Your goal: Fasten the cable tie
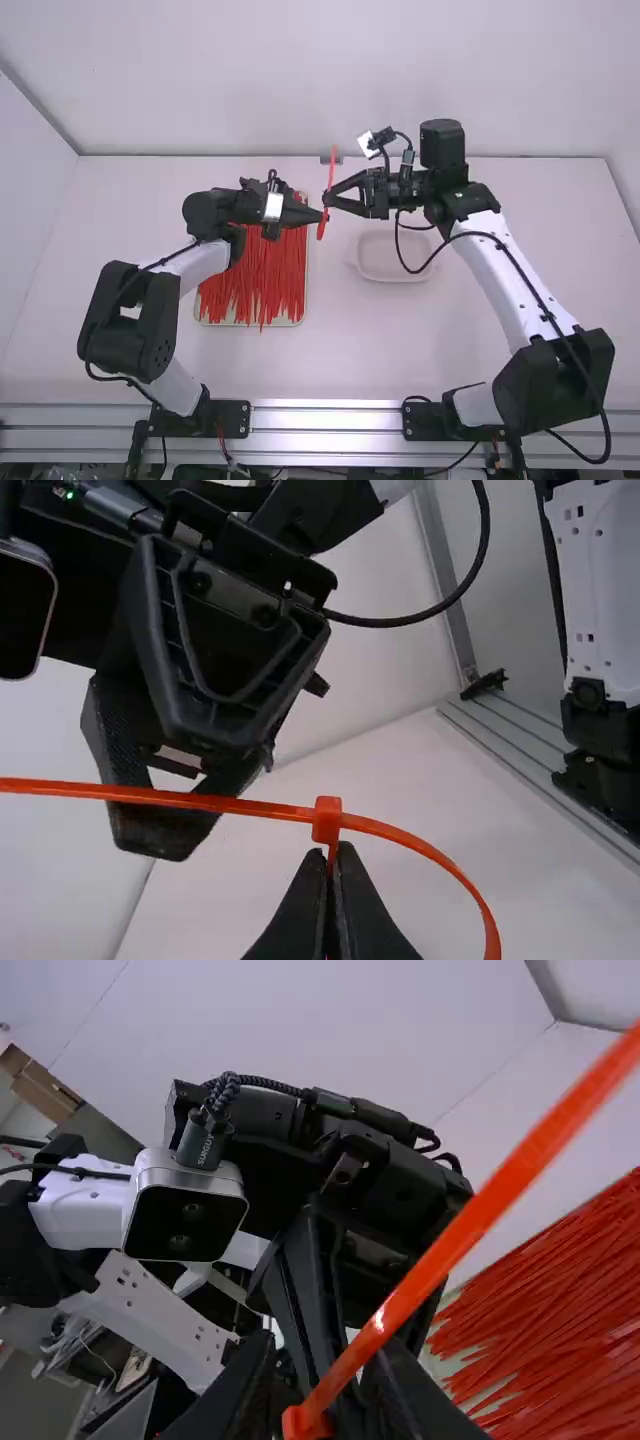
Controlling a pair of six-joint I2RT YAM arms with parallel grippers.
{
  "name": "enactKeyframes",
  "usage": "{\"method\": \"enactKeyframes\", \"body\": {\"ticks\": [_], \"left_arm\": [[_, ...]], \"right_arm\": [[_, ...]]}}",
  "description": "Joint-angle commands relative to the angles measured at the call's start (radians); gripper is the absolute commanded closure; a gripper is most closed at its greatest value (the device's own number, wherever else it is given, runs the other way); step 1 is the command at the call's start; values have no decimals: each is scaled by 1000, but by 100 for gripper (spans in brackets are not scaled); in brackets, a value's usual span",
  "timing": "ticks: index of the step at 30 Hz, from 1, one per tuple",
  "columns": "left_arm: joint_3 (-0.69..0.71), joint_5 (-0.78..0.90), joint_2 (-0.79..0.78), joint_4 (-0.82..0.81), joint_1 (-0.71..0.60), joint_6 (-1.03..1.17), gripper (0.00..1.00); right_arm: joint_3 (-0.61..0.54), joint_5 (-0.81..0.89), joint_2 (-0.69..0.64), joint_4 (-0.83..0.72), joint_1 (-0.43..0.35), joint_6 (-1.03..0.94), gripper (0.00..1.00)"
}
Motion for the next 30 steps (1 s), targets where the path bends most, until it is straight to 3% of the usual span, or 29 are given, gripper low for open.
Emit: {"method": "enactKeyframes", "body": {"ticks": [1, 7, 15, 30], "left_arm": [[26, -26, -30, 6, -10, 7, 99], [26, -26, -30, 7, -16, 3, 98], [25, 9, -30, 5, -16, -13, 99], [-29, 21, -30, 8, -17, -3, 99]], "right_arm": [[19, -14, -14, 7, 30, 8, 75], [19, -14, -14, 24, 34, 10, 100], [19, -18, -14, 44, 34, 27, 100], [19, -81, -14, 357, 5, 283, 100]]}}
